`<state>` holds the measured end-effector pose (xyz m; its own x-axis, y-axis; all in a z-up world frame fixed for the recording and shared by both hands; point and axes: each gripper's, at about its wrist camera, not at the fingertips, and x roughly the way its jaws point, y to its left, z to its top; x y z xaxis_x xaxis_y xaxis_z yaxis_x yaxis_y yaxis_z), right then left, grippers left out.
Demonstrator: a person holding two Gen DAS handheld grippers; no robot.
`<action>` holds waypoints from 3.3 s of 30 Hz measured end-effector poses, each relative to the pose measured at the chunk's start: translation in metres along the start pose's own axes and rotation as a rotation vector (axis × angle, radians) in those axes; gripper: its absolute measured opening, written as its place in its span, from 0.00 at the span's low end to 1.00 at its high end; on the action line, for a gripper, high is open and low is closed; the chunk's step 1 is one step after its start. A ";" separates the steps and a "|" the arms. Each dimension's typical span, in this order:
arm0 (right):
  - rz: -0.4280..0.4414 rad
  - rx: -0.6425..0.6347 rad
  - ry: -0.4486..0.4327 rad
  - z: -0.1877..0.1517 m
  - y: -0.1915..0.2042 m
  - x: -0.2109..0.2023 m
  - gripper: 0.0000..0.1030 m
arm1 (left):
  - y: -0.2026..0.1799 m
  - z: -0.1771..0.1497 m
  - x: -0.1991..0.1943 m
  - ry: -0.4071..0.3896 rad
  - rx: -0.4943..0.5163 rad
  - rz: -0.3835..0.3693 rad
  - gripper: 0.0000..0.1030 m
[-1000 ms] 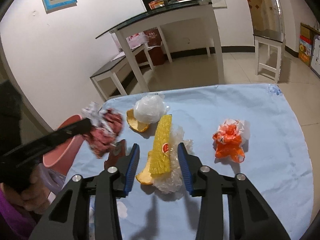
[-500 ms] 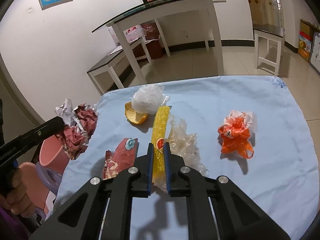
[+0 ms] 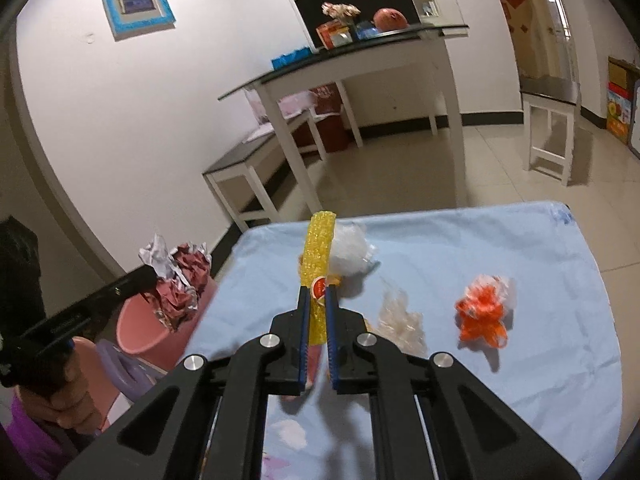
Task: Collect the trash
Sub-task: 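Carry the wrapper and yellow strip over the pink bucket and open both grippers, then move both open grippers back toward the remaining trash on the table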
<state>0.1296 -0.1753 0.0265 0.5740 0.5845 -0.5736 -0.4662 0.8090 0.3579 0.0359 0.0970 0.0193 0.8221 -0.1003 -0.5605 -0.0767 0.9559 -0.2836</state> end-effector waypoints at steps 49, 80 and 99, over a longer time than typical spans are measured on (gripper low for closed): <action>0.298 -0.228 0.269 -0.009 0.209 0.141 0.13 | 0.138 -0.021 -0.059 -0.040 -0.156 0.341 0.37; 0.146 -0.143 0.122 -0.006 0.109 0.050 0.39 | 0.057 -0.016 -0.025 0.005 -0.013 0.221 0.37; -0.049 0.038 0.036 -0.019 -0.020 -0.001 0.39 | -0.021 -0.010 0.033 0.070 0.149 0.085 0.37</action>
<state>0.1259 -0.1932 0.0061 0.5708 0.5416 -0.6171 -0.4116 0.8391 0.3558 0.0591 0.0703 -0.0013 0.7745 -0.0314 -0.6318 -0.0558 0.9915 -0.1176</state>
